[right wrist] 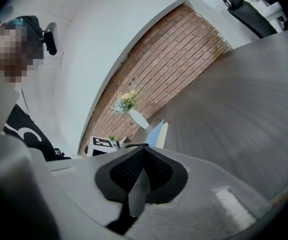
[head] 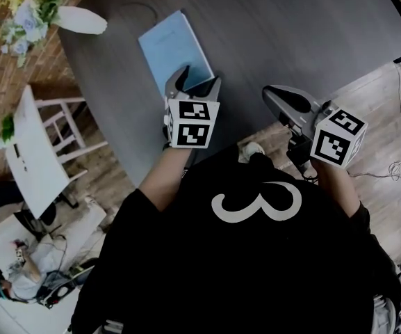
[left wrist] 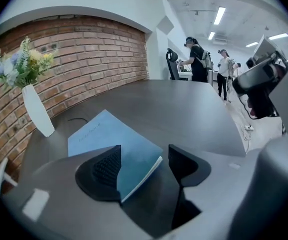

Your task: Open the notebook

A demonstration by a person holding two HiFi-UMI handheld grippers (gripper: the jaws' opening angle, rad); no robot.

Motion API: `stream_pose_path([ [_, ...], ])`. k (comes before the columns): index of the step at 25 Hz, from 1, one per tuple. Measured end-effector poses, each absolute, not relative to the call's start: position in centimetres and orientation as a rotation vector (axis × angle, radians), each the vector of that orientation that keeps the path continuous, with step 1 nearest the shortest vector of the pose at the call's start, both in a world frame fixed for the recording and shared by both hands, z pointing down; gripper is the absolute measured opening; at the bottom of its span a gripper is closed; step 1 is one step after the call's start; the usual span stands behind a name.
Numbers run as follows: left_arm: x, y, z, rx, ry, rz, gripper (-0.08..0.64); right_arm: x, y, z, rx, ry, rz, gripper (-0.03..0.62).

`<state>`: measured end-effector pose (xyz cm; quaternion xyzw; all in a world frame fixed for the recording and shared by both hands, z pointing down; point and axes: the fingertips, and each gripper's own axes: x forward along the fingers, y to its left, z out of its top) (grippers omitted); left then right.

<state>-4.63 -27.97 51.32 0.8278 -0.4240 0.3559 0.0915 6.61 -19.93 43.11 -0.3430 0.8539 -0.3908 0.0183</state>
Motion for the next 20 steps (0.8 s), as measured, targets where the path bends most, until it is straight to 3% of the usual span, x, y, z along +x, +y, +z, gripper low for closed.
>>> stream_pose_path([
  [20, -4.9, -28.7, 52.0, 2.439, -1.321, 1.18, 0.279, 8.1, -19.2, 44.5, -1.128, 2.602, -1.243, 0.0],
])
